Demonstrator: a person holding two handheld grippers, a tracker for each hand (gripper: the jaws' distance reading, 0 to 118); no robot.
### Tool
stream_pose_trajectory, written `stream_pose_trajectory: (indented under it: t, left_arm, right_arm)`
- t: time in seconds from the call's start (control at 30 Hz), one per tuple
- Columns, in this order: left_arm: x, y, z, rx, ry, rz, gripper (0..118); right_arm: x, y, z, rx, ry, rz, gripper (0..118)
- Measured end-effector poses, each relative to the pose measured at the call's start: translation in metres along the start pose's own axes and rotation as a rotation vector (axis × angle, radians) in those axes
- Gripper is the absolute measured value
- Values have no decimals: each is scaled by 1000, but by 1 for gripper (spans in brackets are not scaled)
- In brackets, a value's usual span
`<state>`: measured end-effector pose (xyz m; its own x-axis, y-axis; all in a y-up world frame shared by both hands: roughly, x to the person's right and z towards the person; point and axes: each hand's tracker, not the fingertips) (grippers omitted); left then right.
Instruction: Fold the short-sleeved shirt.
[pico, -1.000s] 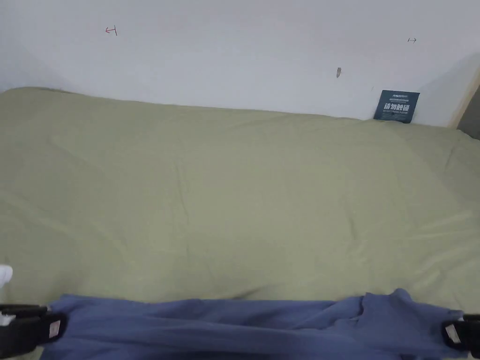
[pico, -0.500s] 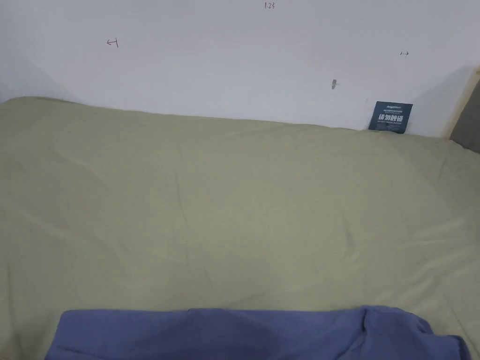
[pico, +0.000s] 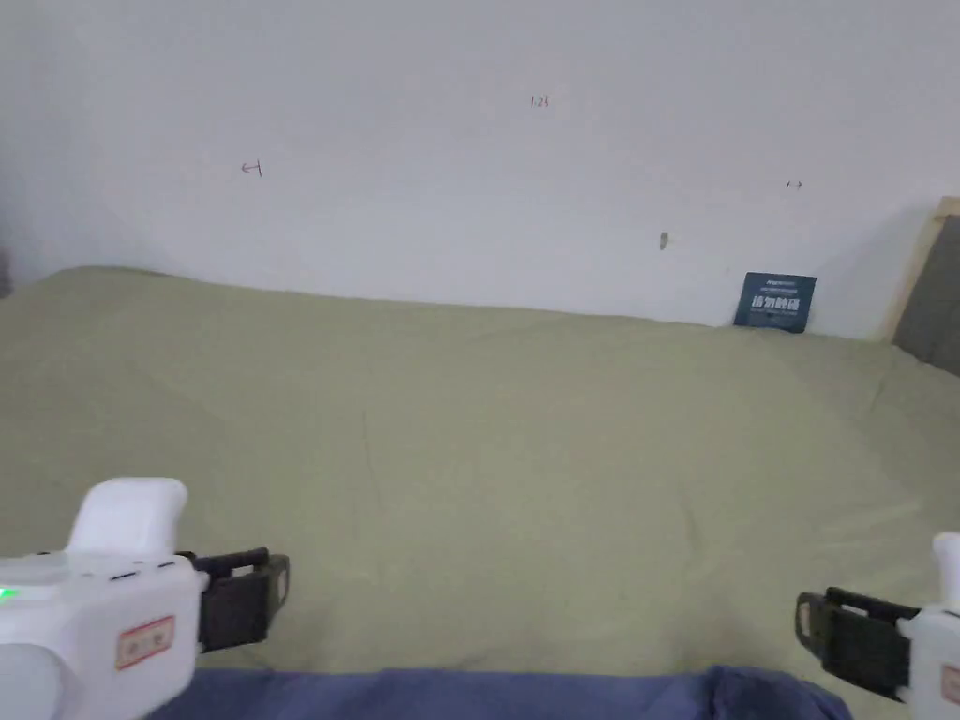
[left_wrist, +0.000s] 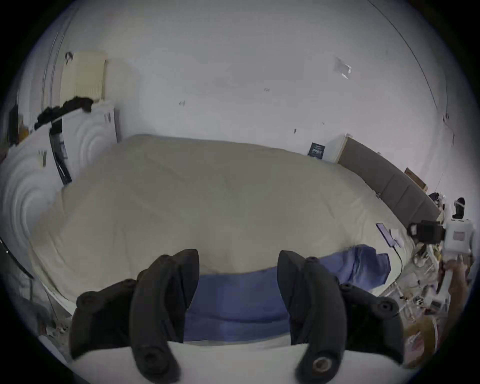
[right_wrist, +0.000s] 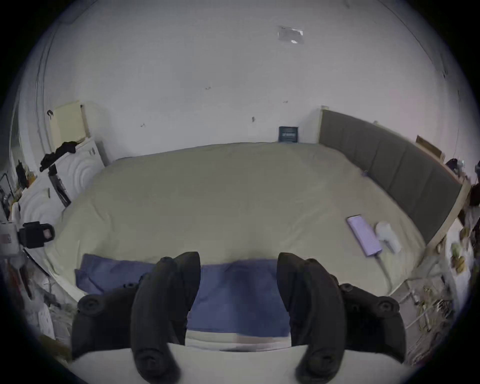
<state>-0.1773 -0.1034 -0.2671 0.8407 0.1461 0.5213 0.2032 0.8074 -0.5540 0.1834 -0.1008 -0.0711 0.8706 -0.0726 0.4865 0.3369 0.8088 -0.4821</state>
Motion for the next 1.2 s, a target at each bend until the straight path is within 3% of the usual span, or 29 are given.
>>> stream_pose_trajectory:
  t: [0.07, 0.23, 0.3, 0.33, 0.37, 0.47, 0.57, 0.63, 1.0, 1.13, 1.2]
  left_arm:
    - [42, -14, -7, 9, 17, -13, 68]
    - [106, -64, -24, -51, 70, -28, 68]
    - [127, -87, -26, -71, 89, -38, 58]
    - [135, -98, -27, -82, 100, -64, 34]
    - [142, -109, -30, -89, 136, -108, 0]
    - [148, -133, -25, -85, 86, -93, 0]
    - [152, -147, -26, -114, 99, -98, 0]
    - [147, -153, -25, -130, 91, -94, 0]
    - [136, -131, -19, -105, 88, -70, 0]
    - [85, -82, -14, -76, 70, -73, 0]
    - [34, -47, -8, -44, 91, 21, 0]
  right_arm:
    - [-20, -17, -12, -34, 61, -26, 68]
    - [-72, -63, -15, -52, 8, 92, 68]
    - [-89, -80, -14, -52, 9, 101, 62]
    - [-96, -89, -14, -48, 5, 103, 46]
    - [-102, -96, -15, -53, -6, 112, 1]
    - [-113, -119, -11, -32, 39, 95, 1]
    - [-120, -134, -11, -28, 22, 137, 1]
    - [-118, -136, -12, -33, 33, 124, 1]
    - [-109, -132, -6, -8, 18, 131, 1]
    - [-94, -107, -1, 23, 48, 124, 1]
    - [-83, -89, 5, 79, 37, 128, 1]
